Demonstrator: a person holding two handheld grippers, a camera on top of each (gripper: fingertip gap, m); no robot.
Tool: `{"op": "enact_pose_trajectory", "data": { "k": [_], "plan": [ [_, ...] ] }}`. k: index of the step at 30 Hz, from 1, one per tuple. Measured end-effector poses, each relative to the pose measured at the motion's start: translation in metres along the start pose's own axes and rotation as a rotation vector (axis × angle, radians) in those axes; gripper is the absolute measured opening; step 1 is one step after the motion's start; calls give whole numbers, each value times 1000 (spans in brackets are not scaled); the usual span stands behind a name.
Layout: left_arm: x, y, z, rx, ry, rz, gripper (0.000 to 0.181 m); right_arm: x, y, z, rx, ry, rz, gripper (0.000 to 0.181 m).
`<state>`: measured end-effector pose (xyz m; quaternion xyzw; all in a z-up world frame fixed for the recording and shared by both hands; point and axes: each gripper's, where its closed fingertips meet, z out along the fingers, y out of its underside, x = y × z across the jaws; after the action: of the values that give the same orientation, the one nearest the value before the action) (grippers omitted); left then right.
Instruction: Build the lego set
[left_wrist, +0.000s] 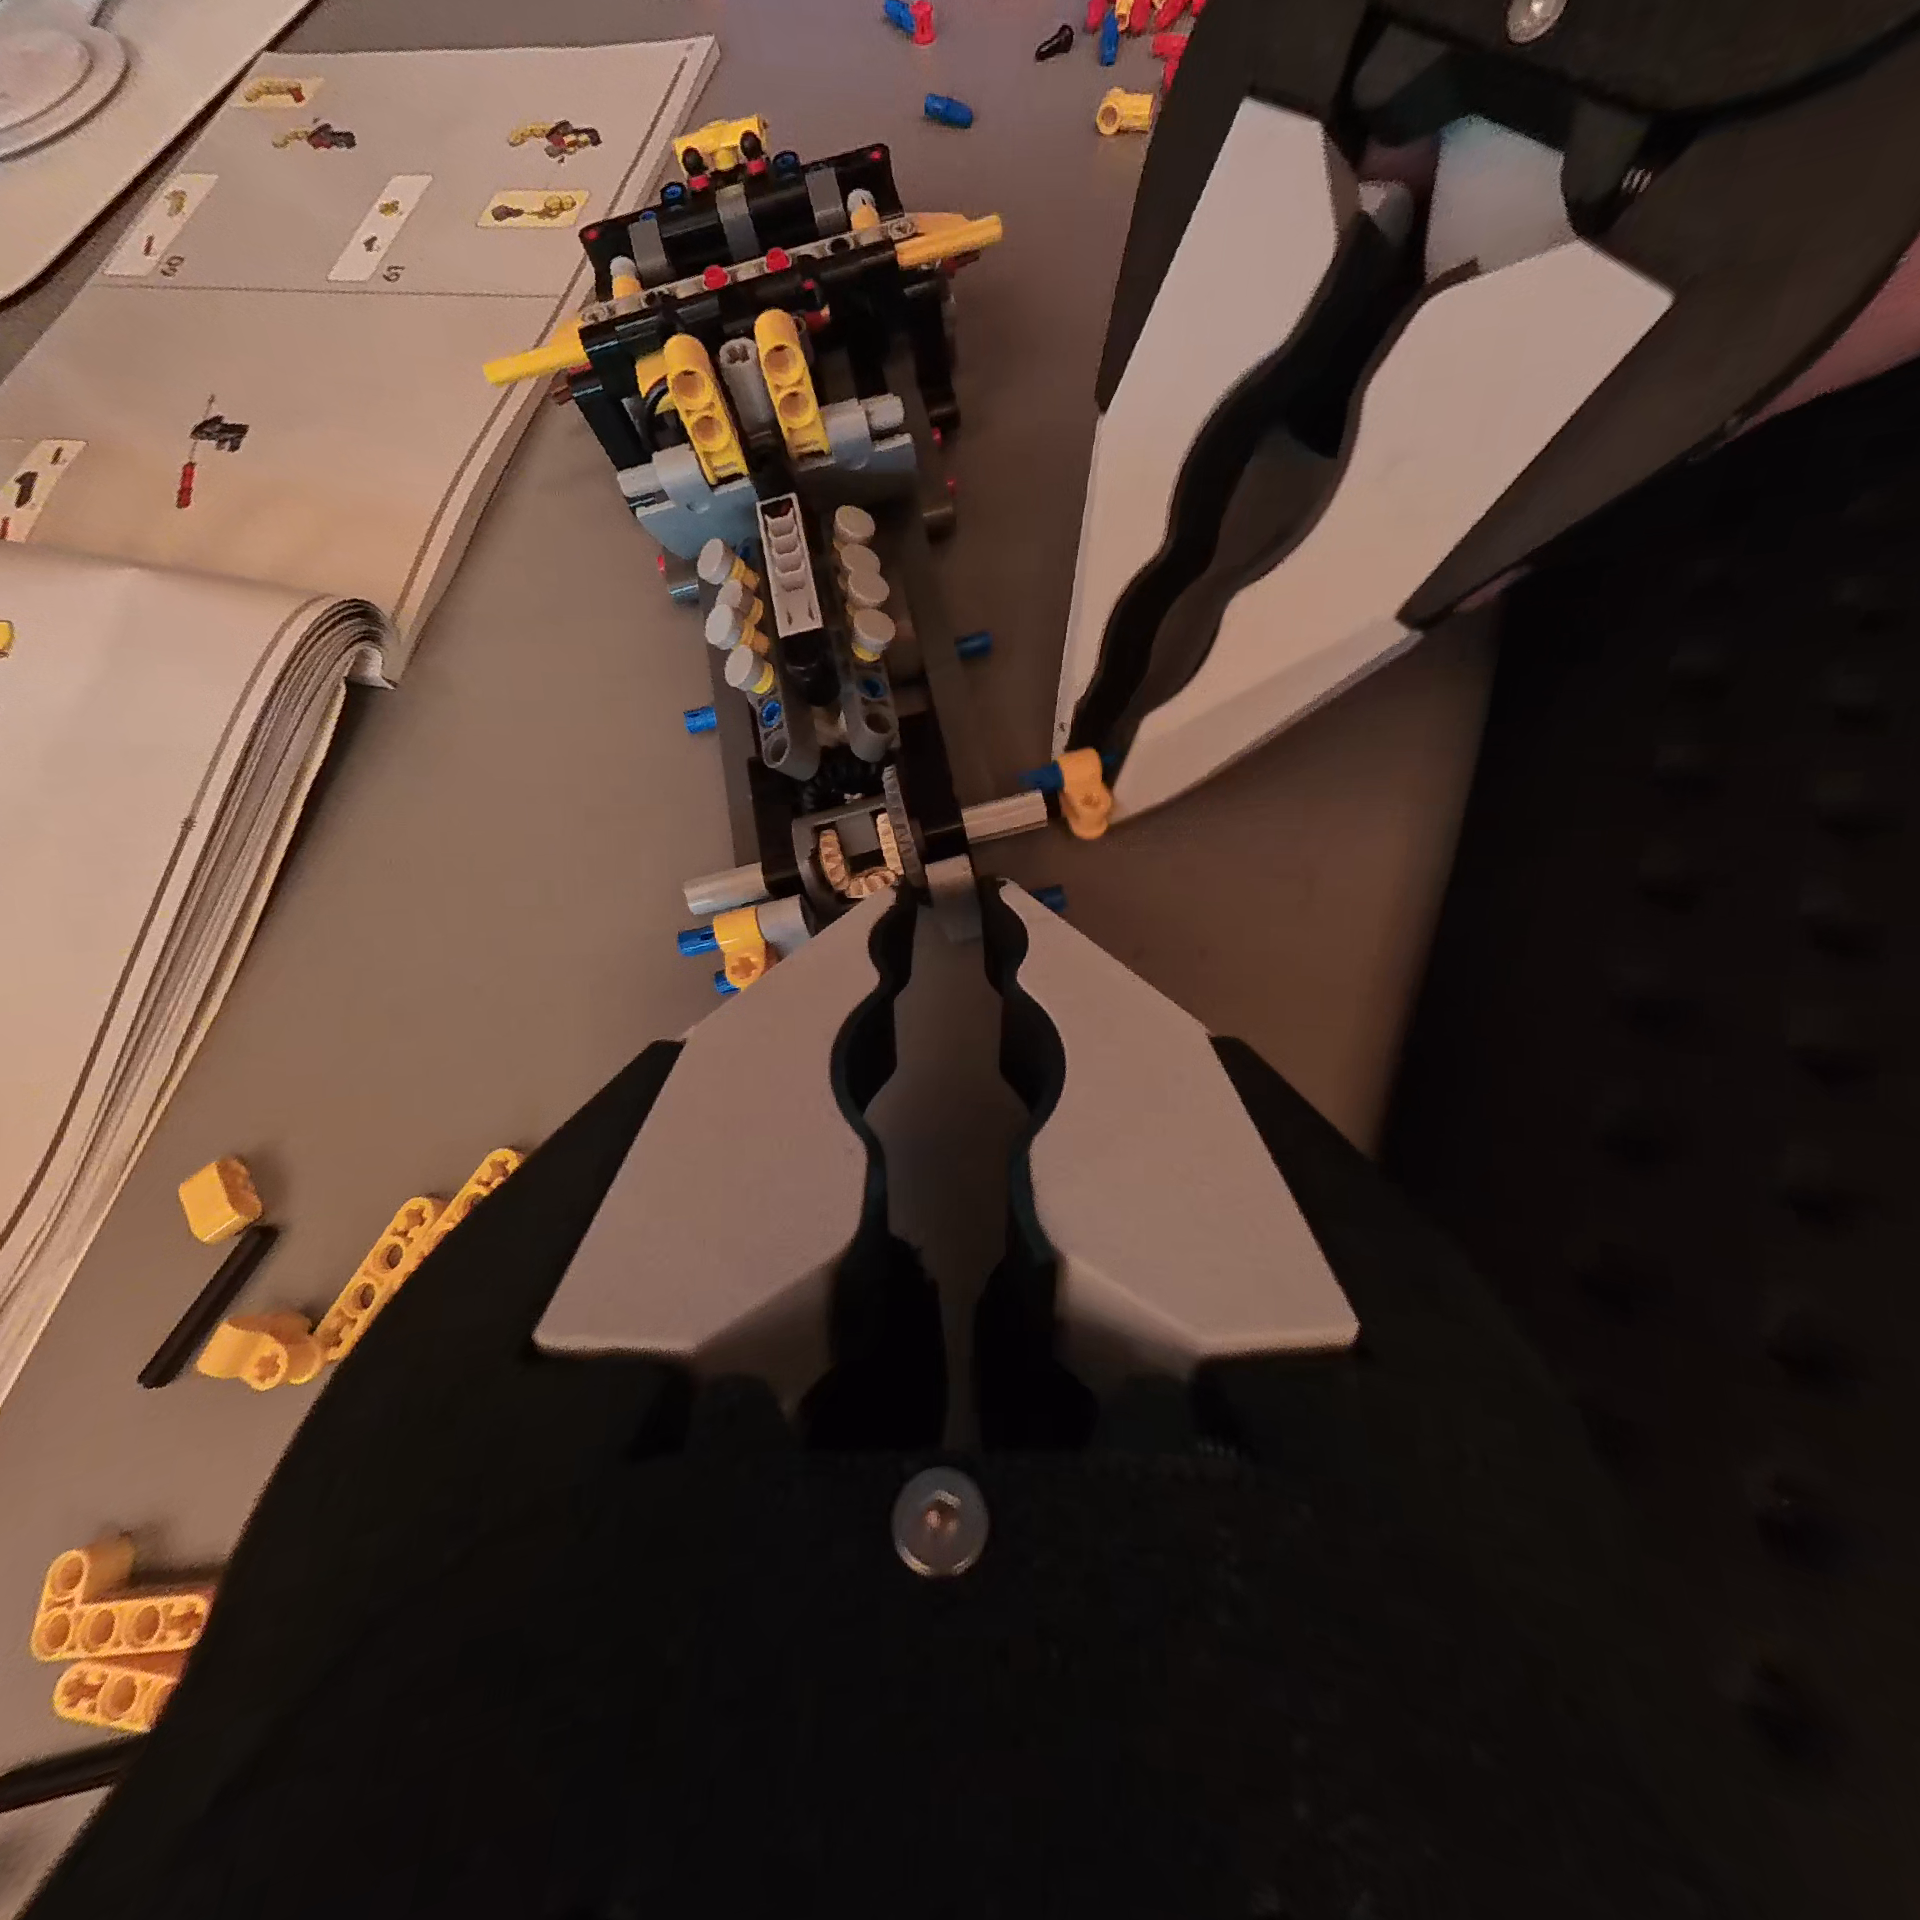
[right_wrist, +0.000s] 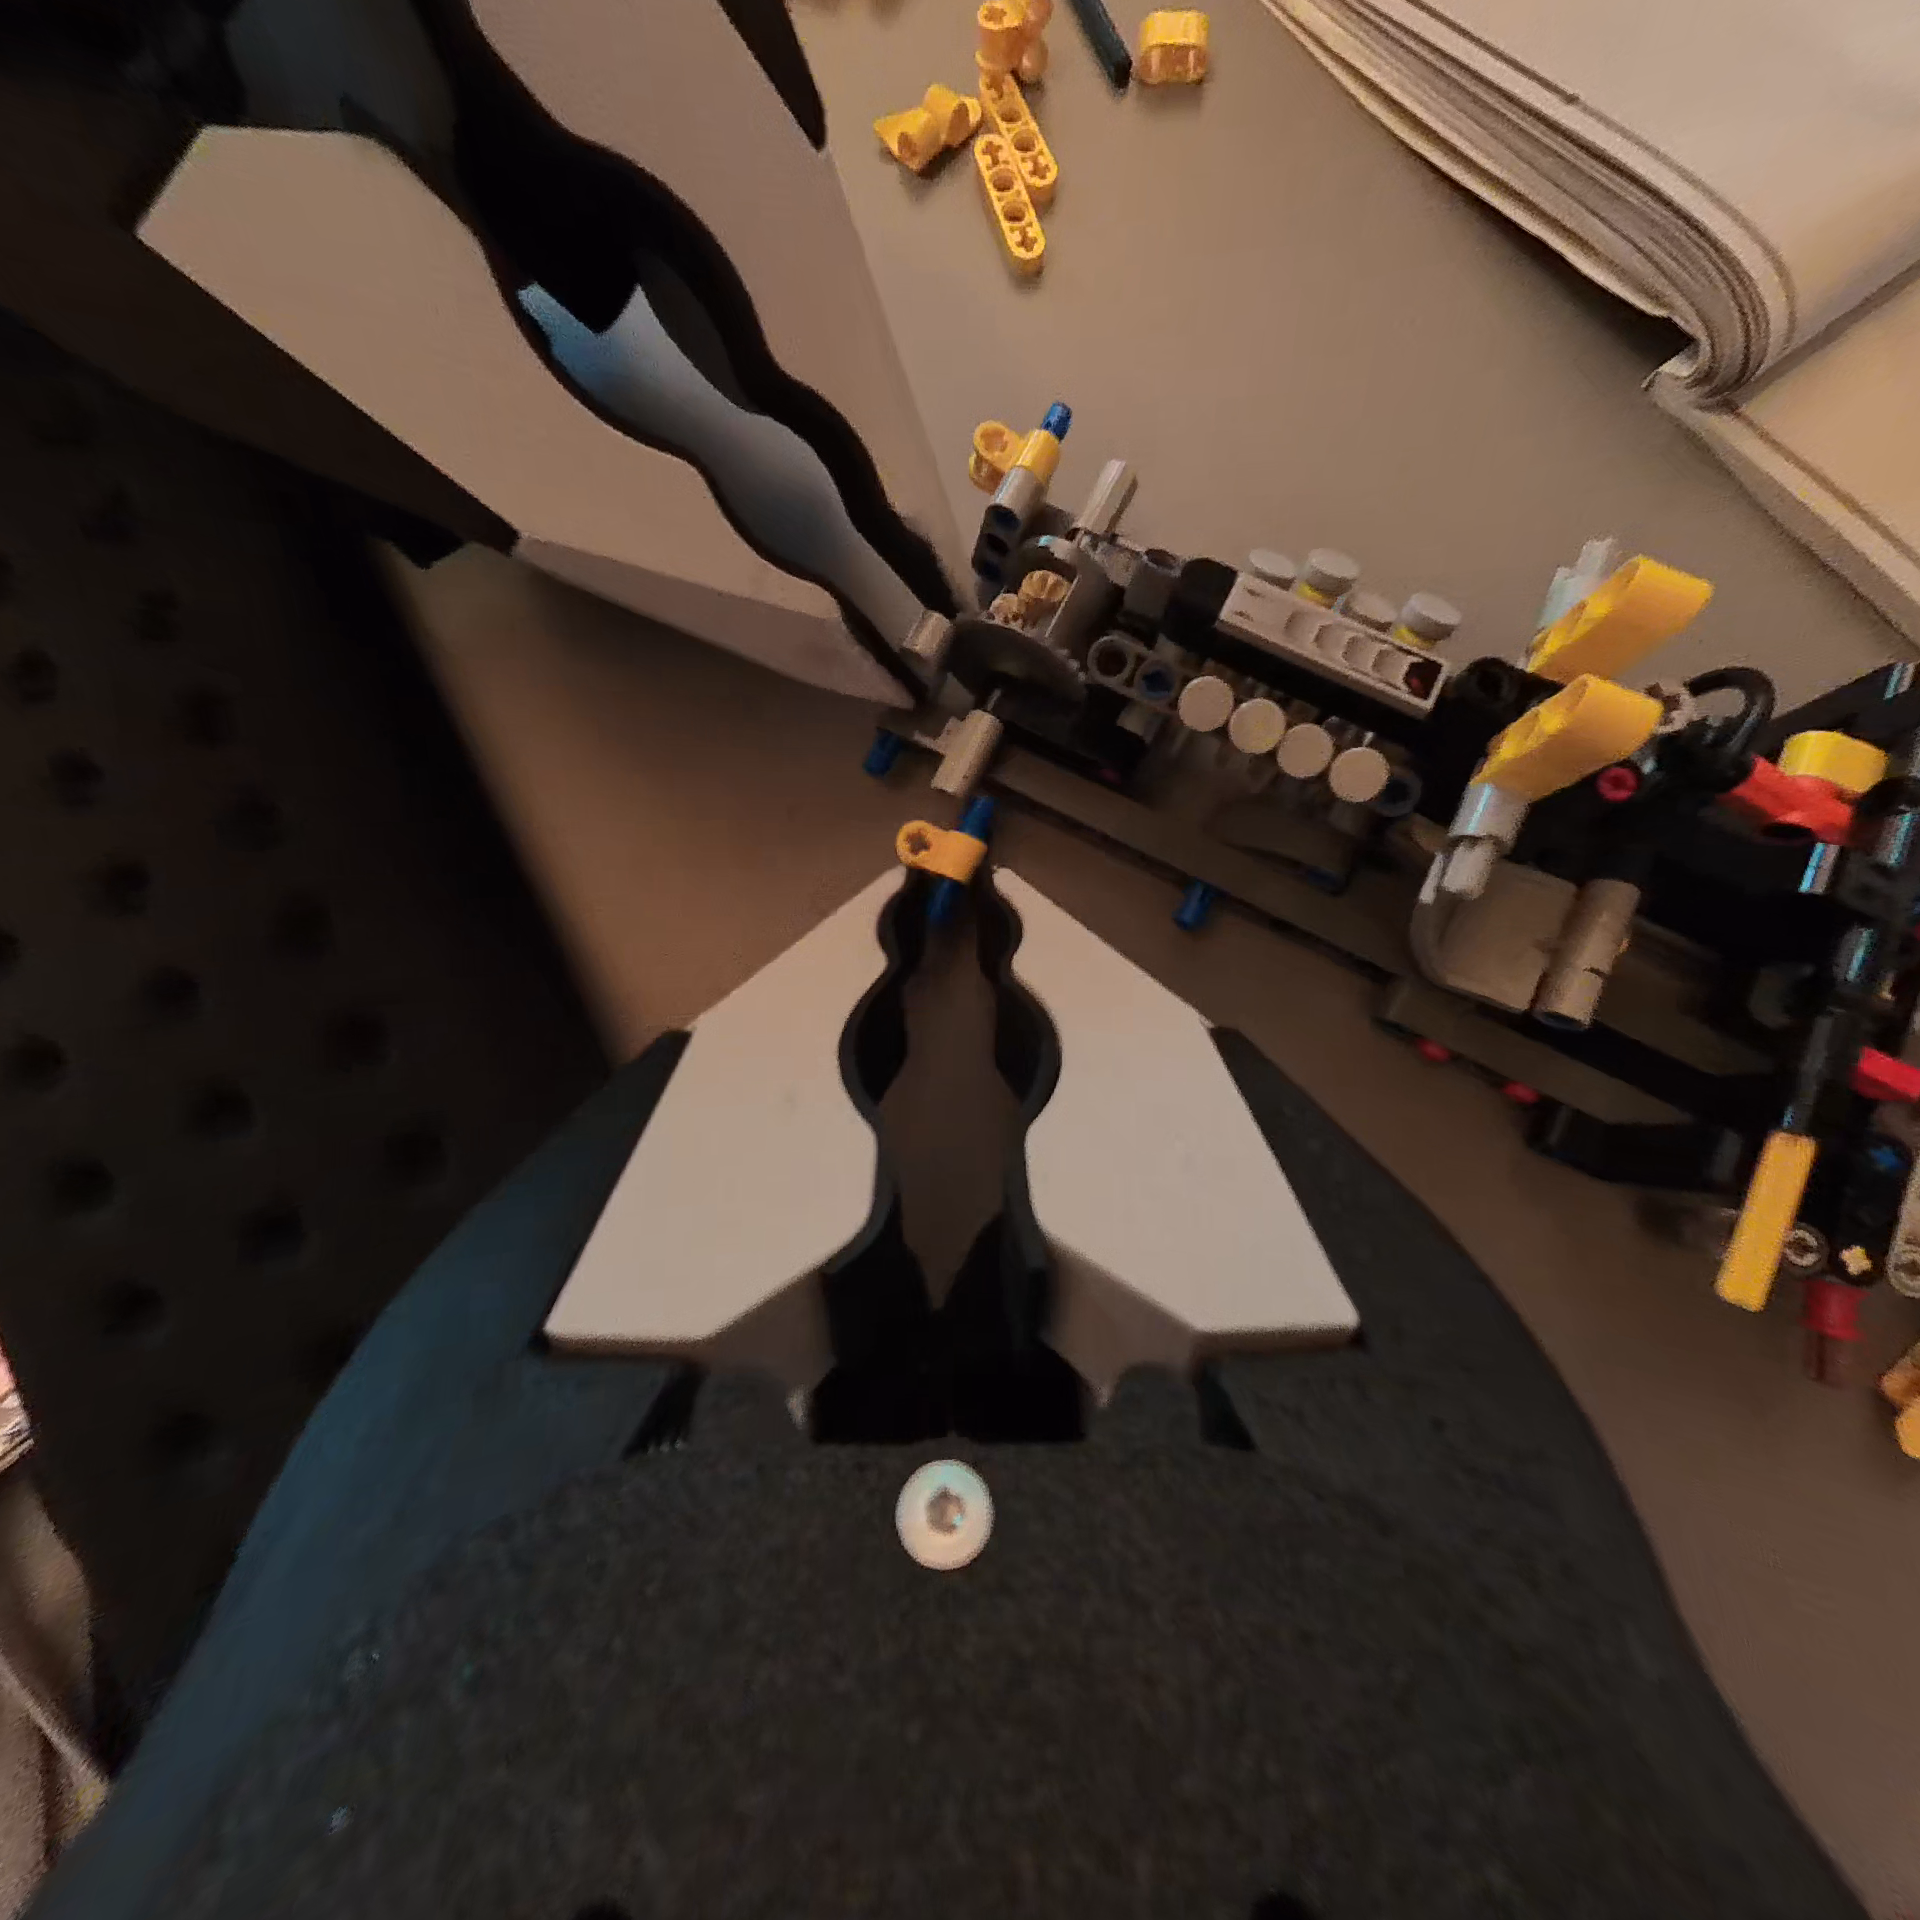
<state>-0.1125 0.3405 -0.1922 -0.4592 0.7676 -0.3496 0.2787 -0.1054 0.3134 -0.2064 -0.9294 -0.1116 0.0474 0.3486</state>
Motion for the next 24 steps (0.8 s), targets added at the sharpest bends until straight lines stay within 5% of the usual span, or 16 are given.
{"op": "enact_pose_trajectory", "data": {
  "k": [8,15,19,24],
  "plan": [
    [3,1,-6,19,11,26,14,-19,-15,-18,82,-44,73,6],
    [2,4,-15,6,-3,72,14,-19,-17,-1,49,4,54,6],
    [3,-10,-34,129,11,43,13,-23,-22,-1,67,-28,98,6],
    [-3,2,-34,64,55,-13,10,-29,-26,6,41,-33,181,6]
  ]
}}
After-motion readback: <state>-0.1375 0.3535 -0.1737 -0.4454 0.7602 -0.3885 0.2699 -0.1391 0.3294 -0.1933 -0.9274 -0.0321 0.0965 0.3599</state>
